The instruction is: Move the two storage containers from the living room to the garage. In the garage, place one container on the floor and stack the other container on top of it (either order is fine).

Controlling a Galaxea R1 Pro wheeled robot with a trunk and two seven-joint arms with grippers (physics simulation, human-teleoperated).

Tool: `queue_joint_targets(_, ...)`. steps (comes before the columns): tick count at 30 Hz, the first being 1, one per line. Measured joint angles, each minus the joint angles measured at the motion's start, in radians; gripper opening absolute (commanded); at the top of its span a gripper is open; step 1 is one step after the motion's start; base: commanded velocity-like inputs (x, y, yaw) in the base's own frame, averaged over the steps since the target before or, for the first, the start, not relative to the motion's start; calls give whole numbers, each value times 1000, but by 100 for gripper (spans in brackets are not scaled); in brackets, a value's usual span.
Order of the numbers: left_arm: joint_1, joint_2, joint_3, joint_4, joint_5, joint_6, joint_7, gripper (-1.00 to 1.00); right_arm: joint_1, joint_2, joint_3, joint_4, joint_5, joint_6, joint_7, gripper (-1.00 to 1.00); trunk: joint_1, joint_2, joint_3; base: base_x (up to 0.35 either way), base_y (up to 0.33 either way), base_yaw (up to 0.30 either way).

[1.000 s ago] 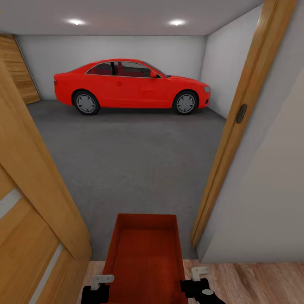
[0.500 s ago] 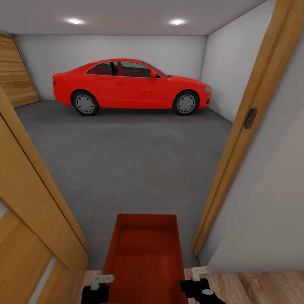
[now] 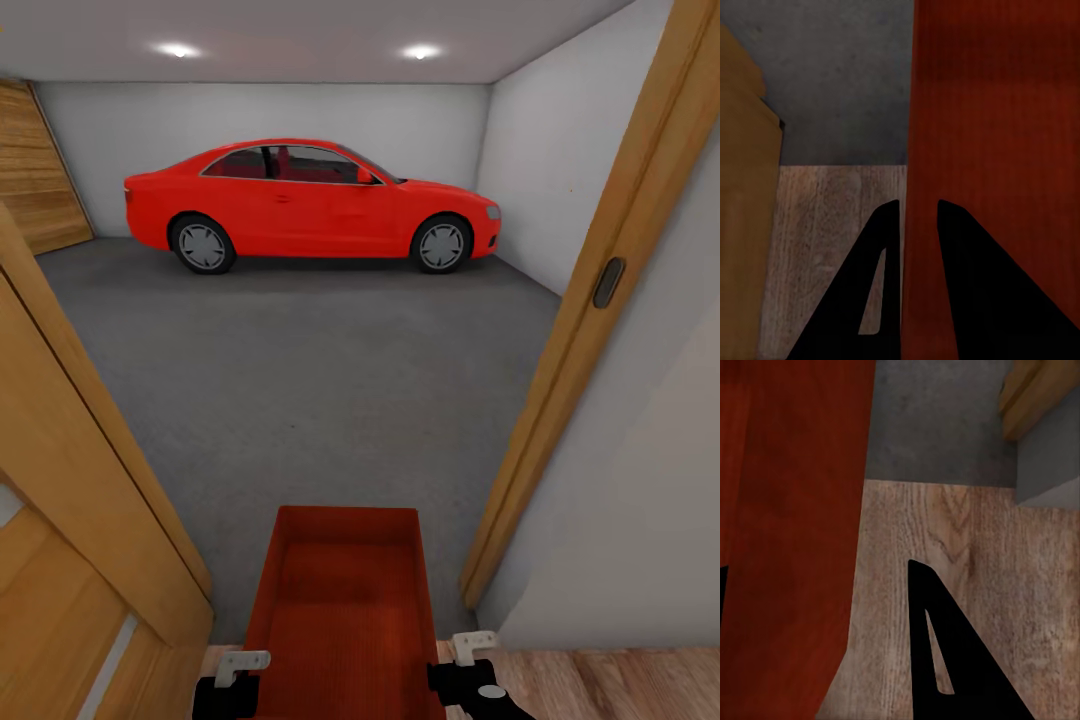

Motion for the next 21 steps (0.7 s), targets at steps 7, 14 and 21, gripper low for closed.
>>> queue_joint_targets(7, 0, 0, 0, 0, 0, 0, 0, -100, 0, 0, 0, 0, 0, 0, 0, -100, 0, 0, 0, 47, 38, 0)
queue_joint_targets(14, 0, 0, 0, 0, 0, 0, 0, -100, 0, 0, 0, 0, 0, 0, 0, -100, 0, 0, 0, 91, 58, 0)
queue_joint_targets(21, 0, 0, 0, 0, 0, 0, 0, -100, 0, 0, 0, 0, 0, 0, 0, -100, 0, 0, 0, 10, 6, 0)
